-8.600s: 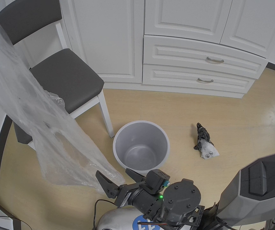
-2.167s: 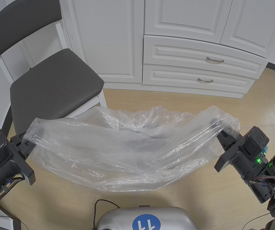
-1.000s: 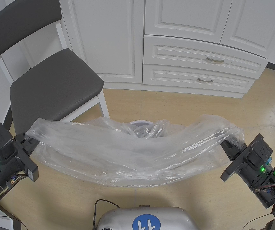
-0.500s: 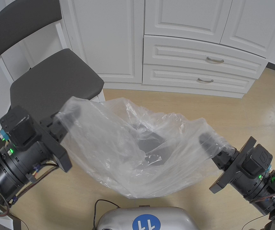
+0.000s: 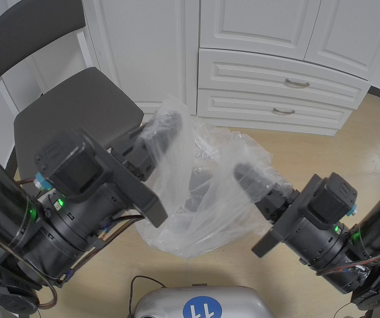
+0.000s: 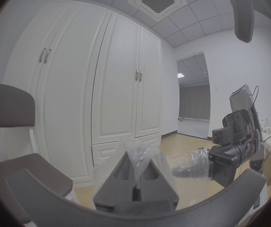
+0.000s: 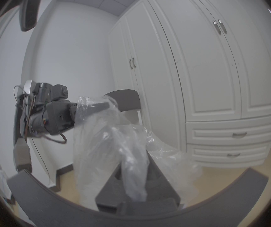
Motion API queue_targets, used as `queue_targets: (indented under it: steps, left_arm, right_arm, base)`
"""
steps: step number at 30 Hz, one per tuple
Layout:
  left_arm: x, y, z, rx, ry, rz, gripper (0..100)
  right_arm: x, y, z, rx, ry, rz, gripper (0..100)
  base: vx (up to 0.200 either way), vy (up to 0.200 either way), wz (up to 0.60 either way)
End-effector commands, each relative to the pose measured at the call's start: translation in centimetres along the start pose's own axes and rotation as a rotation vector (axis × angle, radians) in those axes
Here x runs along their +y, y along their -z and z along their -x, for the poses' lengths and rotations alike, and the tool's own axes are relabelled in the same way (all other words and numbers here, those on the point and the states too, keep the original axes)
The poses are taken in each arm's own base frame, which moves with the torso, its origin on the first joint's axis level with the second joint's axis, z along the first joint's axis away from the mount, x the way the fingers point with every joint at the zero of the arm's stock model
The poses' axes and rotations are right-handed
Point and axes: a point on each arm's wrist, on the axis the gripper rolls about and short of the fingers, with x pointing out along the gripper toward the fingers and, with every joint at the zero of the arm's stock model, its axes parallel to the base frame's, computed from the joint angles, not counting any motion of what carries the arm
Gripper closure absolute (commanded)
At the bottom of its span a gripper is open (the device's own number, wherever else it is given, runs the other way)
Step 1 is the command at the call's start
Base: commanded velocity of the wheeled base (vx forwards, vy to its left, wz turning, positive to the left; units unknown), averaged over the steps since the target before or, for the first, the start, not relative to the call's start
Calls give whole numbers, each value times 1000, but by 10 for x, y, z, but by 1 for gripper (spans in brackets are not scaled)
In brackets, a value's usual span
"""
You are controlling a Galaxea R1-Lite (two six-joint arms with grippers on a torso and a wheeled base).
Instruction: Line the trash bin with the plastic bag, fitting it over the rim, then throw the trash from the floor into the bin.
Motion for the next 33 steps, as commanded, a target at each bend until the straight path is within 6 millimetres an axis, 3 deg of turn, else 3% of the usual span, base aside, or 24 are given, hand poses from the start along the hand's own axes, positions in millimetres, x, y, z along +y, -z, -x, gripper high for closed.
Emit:
queue_targets:
  steps: [1, 7, 17, 22, 33]
  left_arm:
    - [-7, 32, -10, 94, 8, 14, 100]
    - [-7, 35, -7, 109, 16, 13, 100]
    - [-11, 46, -6, 144, 33, 10, 100]
    - [-10, 52, -7, 166, 28, 5, 100]
    - [-2, 76, -19, 225, -8, -16, 100]
  right_arm:
    - [19, 23, -28, 25, -28, -90, 100]
    - [19, 25, -33, 22, -14, -110, 100]
    - [12, 34, -22, 77, -12, -70, 100]
    - [3, 50, -27, 124, 21, -21, 100]
    - [-10, 64, -39, 146, 73, -10, 100]
  base:
    - [0, 0, 0]
    - [0, 0, 0]
    - [0, 0, 0]
    - [0, 0, 0]
    - [0, 0, 0]
